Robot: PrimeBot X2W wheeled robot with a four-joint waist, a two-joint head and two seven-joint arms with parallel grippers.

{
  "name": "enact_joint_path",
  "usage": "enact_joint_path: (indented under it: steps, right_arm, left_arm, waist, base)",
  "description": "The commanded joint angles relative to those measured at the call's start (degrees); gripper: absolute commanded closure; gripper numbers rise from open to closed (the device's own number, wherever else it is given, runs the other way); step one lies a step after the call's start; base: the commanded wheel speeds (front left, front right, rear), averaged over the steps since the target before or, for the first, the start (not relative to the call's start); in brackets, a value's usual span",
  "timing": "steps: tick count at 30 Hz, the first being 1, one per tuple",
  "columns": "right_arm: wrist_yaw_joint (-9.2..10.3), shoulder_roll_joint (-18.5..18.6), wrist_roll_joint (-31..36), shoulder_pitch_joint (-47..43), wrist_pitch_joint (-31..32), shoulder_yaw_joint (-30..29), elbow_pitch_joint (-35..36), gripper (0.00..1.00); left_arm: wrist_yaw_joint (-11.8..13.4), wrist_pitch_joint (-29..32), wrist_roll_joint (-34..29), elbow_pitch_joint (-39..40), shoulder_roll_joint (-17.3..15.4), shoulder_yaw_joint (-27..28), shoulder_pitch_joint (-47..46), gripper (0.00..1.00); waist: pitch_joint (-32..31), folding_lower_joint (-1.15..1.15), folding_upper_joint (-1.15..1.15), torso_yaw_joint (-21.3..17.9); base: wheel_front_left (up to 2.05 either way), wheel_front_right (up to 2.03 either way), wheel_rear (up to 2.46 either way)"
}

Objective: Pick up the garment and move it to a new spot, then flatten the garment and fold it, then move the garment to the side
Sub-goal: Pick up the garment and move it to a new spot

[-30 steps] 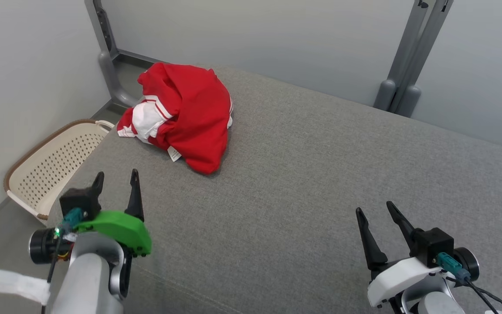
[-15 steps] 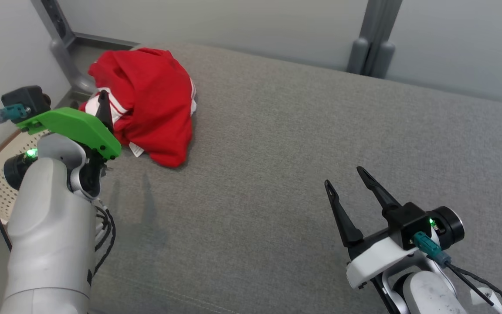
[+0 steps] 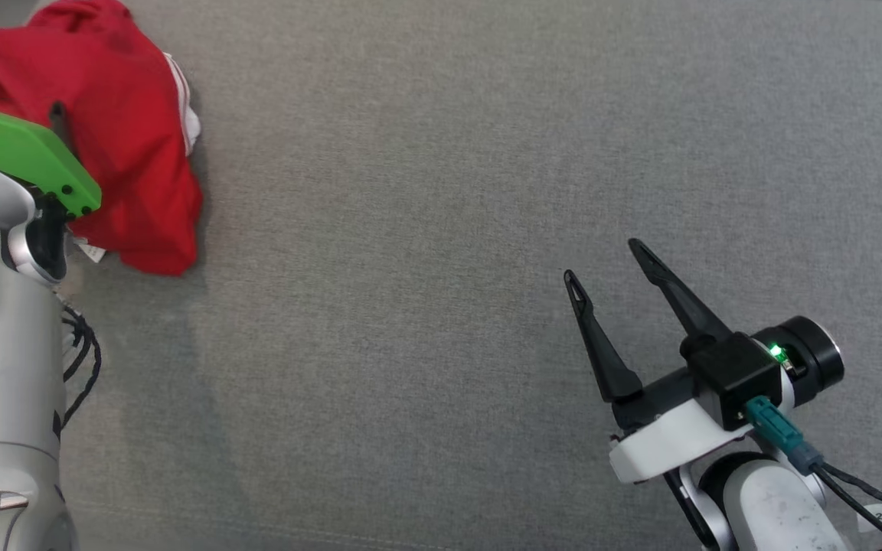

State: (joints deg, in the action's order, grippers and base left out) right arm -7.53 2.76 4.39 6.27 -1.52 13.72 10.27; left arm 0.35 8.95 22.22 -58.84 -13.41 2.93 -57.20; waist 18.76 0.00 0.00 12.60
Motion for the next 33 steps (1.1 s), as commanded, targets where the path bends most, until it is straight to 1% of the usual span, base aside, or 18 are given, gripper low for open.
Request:
enact_joint_path:
  steps: [1,2,5,6,7,8,14,21,26,30,33]
  right_arm:
    - [0.08,0.2,0.6,0.3,0.3,-0.3,0.9,0.00]
    - [0.08,0.2,0.8,0.0,0.5,-0.4,1.4,0.00]
    - [0.08,0.2,1.0,-0.6,0.9,-0.9,2.4,0.00]
    - [0.08,0.2,1.1,-0.6,1.0,-1.2,2.6,0.00]
    - [0.08,0.2,1.1,-0.7,1.1,-1.3,2.6,0.00]
    - [0.08,0.2,1.0,-0.6,1.1,-1.4,2.6,0.00]
    - [0.08,0.2,-0.6,-0.3,-0.1,-2.7,0.2,0.00]
    - [0.08,0.2,-3.5,-1.0,-3.4,-4.3,-5.6,0.00]
    - [0.08,0.2,-5.7,-2.1,-5.4,-4.7,-10.2,0.00]
    - [0.08,0.2,-7.7,-3.6,-6.9,-4.9,-14.0,0.00]
    - [0.08,0.2,-9.0,-4.2,-7.8,-5.2,-16.3,0.00]
  left_arm:
    - [1.1,0.2,-0.5,-0.9,-1.0,-0.2,-0.5,0.00]
    - [1.9,0.5,-0.8,-1.7,-1.8,-0.2,-0.9,0.00]
    - [2.7,1.4,-0.1,-3.1,-2.0,0.2,-1.8,0.00]
    - [3.4,1.5,-0.5,-3.6,-2.0,0.0,-1.7,0.18]
    - [3.5,1.3,-0.7,-3.6,-2.1,-0.2,-1.7,0.90]
    - [3.7,1.2,-0.6,-3.9,-2.3,-0.2,-1.7,1.00]
    - [2.0,-0.6,-1.1,-2.6,-5.0,-0.9,-3.4,1.00]
    - [-0.9,-1.7,-2.9,2.6,-8.6,-3.1,-7.2,1.00]
    - [-2.6,-0.5,-4.5,7.6,-8.0,-6.1,-9.8,1.00]
    - [-3.3,1.1,-5.4,11.2,-6.8,-8.4,-10.7,1.00]
    - [-4.1,2.6,-4.7,14.0,-4.9,-9.5,-11.0,1.00]
  waist:
    - [6.5,0.00,0.00,-5.3]
    - [7.0,0.00,0.00,-5.6]
    - [8.1,0.00,0.00,-5.8]
    - [8.3,0.00,0.00,-5.8]
    - [8.4,0.00,0.00,-5.7]
    - [8.4,0.00,0.00,-5.6]
    - [6.0,0.00,0.00,-4.8]
    - [-1.7,0.00,0.00,-4.1]
    - [-9.1,0.00,0.00,-5.2]
    - [-15.1,0.00,0.00,-7.7]
    - [-18.9,0.00,0.00,-10.3]
  base:
    - [0.00,0.00,0.00]
    - [0.00,0.00,0.00]
    - [0.00,0.00,0.00]
    - [0.00,0.00,0.00]
    - [0.00,0.00,0.00]
    - [0.00,0.00,0.00]
    - [0.00,0.00,0.00]
    - [0.00,0.00,0.00]
    - [0.00,0.00,0.00]
    - [0.00,0.00,0.00]
    - [0.00,0.00,0.00]
